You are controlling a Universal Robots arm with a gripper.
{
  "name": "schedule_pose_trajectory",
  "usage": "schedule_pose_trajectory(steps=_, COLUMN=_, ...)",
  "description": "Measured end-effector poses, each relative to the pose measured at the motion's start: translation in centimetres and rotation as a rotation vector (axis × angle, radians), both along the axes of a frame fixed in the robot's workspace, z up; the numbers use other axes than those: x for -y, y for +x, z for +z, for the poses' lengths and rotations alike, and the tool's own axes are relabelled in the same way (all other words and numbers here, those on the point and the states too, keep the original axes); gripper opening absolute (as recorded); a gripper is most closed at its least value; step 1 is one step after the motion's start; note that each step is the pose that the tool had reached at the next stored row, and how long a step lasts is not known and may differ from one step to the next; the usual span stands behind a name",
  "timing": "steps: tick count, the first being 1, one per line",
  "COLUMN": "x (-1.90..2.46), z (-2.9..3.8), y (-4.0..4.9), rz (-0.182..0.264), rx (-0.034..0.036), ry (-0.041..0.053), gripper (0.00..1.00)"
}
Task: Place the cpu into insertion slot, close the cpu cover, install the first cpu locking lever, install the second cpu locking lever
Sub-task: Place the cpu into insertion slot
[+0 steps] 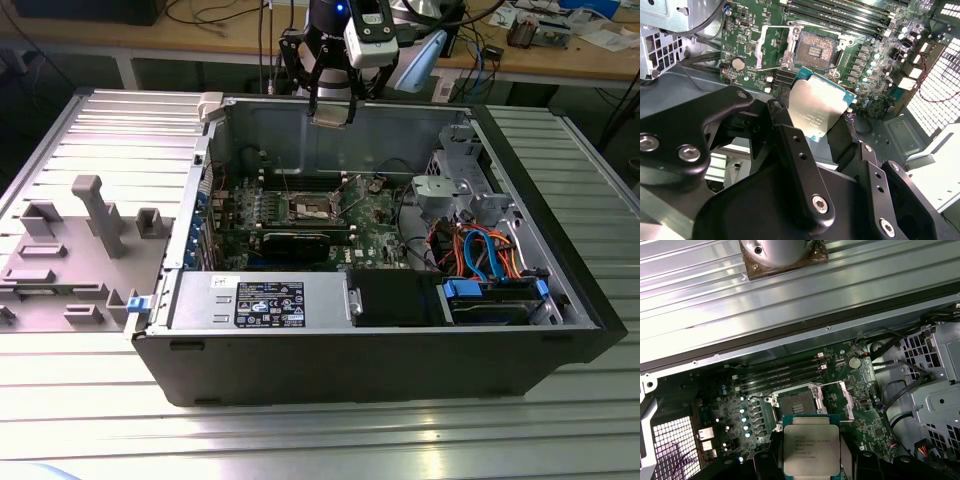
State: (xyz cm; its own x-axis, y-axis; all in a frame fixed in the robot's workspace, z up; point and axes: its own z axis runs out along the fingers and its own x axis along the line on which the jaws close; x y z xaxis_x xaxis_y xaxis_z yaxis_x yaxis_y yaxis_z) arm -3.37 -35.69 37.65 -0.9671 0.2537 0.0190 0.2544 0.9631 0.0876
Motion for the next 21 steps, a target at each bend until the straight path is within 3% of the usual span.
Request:
schedule_pose_trajectory(steps=5, x=0.00, z=0.00, y=0.00, rz=-0.004, rx=0.0000, ry=0.0000, gripper=0.54)
schedule_pose_trajectory(steps=15, x=0.00, z=-0.01, y=0.00, rz=-0.060, rx=-0.0002, ry=-0.0002, gripper=0.54)
schedule_pose_trajectory(steps=21, x=0.00, z=-0.02, y=0.00, rz=-0.062, rx=0.0000, ry=0.0000, gripper=0.54)
